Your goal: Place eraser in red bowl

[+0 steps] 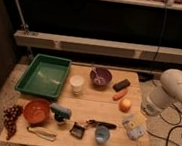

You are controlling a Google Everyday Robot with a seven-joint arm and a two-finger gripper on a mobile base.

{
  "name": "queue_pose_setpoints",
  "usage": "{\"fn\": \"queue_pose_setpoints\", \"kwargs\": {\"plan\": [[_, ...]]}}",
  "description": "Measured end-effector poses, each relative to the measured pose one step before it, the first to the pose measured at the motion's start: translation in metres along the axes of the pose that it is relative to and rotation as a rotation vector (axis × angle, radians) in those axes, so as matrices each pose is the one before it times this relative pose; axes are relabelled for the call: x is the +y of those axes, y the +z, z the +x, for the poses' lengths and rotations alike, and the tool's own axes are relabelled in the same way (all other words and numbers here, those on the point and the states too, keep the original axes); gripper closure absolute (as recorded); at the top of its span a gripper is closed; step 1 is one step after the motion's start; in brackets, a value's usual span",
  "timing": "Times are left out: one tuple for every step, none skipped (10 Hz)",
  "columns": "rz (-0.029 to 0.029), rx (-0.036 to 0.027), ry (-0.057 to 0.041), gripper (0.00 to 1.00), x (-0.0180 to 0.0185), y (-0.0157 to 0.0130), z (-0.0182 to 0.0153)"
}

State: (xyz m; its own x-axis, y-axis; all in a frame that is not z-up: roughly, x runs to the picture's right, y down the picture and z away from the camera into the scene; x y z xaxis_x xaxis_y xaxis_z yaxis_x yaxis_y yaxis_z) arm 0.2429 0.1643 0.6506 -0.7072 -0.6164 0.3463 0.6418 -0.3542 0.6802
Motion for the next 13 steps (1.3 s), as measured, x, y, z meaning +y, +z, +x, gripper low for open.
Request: {"fn": "queue_pose_setpoints", "kwargs": {"plan": [[0.00006, -0.00003, -0.00001, 0.20, -0.00001, 0.00003, 0.00001], [0.00000, -0.00001, 0.00002, 0.20, 0.00001, 0.00000, -0.00001], [0.00003, 0.00006, -0.00004, 0.20, 0.00000, -0.00001, 0.00002], [-0.00002, -0.00002, 0.00008, 0.20, 0.00000, 0.00000, -0.00003], [-0.00284, -0.00547, -0.00289, 0.20, -0.00081, 0.00094, -0.00092], [-0.01904, 0.00158, -0.00945, 0.20, 0.00014, 0.00122, 0.00185], [-0.02583, 0.00868, -0.01934, 0.20, 0.00086, -0.00001, 0.00624], [-0.03028, 0.02063, -0.04762, 0.20, 0.00468, -0.00016, 0.01531], [-0.01986, 0.03572, -0.05541, 0.20, 0.00747, -0.00255, 0.01869], [-0.01239, 0.02835, -0.03811, 0.20, 0.00800, -0.00283, 0.01473], [-0.01617, 0.04514, -0.06324, 0.20, 0.01544, -0.00397, 0.03024], [-0.01384, 0.02807, -0.05210, 0.20, 0.01310, -0.00011, 0.02926], [-0.01115, 0.02652, -0.04277, 0.20, 0.01438, 0.00332, 0.02925]]}}
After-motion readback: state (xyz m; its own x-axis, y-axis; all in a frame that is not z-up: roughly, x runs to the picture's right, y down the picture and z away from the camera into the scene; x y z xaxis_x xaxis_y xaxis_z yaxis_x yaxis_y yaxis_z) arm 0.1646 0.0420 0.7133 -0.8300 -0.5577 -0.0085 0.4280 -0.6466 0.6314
